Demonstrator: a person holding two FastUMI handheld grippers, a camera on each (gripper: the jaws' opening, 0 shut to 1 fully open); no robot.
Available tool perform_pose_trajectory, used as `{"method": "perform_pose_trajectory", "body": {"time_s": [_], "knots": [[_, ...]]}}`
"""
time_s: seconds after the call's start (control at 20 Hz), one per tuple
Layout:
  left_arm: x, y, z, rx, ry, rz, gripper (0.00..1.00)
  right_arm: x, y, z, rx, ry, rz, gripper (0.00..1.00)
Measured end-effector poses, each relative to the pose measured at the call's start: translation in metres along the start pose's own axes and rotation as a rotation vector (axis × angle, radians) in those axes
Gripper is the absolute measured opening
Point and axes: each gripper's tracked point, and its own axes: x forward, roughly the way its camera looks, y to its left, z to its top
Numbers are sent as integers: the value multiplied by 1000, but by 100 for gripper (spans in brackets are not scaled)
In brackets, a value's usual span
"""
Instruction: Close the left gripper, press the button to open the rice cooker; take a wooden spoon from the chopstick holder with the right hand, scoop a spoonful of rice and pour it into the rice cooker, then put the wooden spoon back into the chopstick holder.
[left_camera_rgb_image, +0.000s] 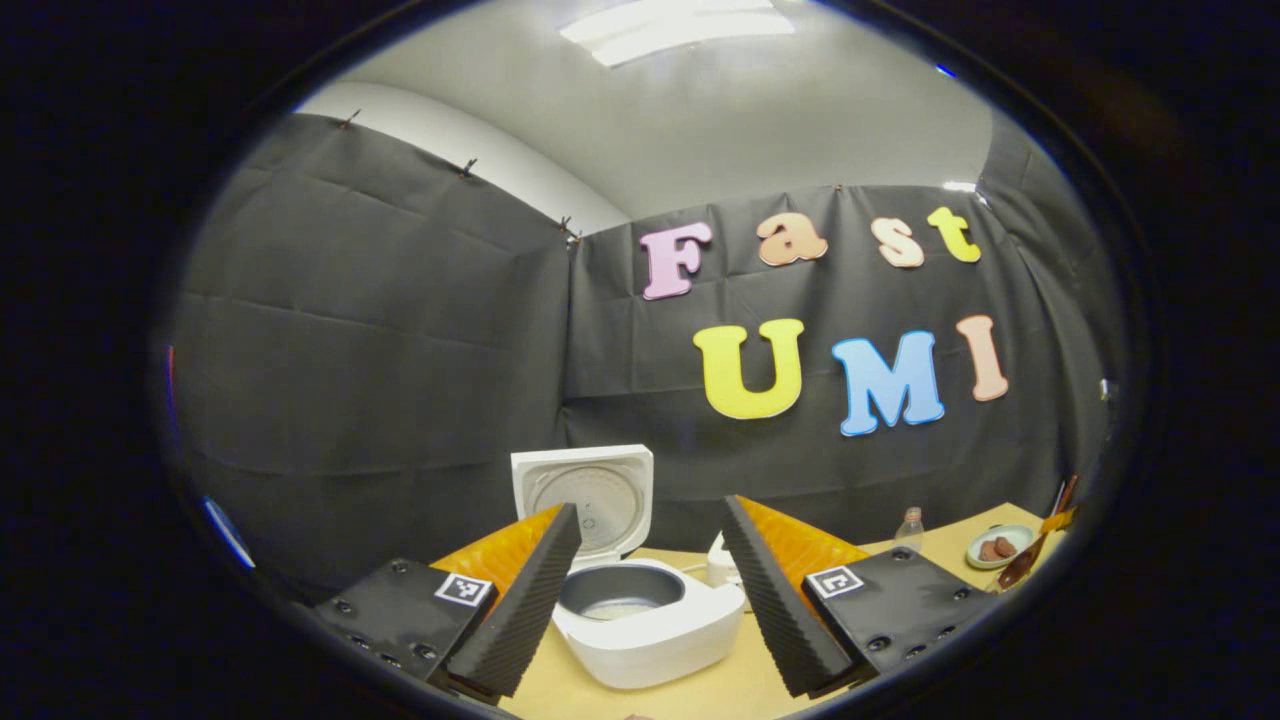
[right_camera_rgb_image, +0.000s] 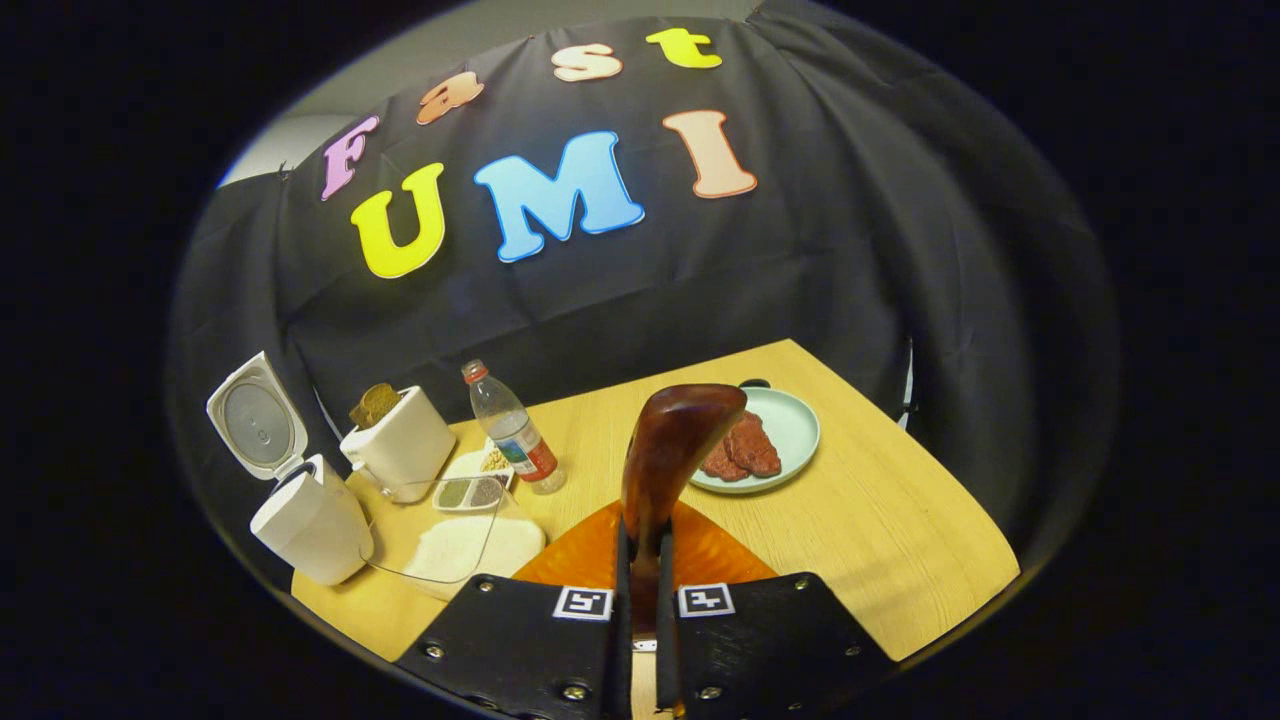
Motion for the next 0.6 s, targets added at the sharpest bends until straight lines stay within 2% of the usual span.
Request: {"method": "perform_pose_trajectory", "body": {"time_s": [0.15,0.3,0.6], "knots": [[15,11,-11,-19,7,-24,98,-8,33,22,3,-65,0,10],[26,25,-24,-14,19,-43,98,-4,78,28,21,-87,45,10],[41,53,-44,-33,65,-94,98,42,151,-7,33,-51,82,10]]}}
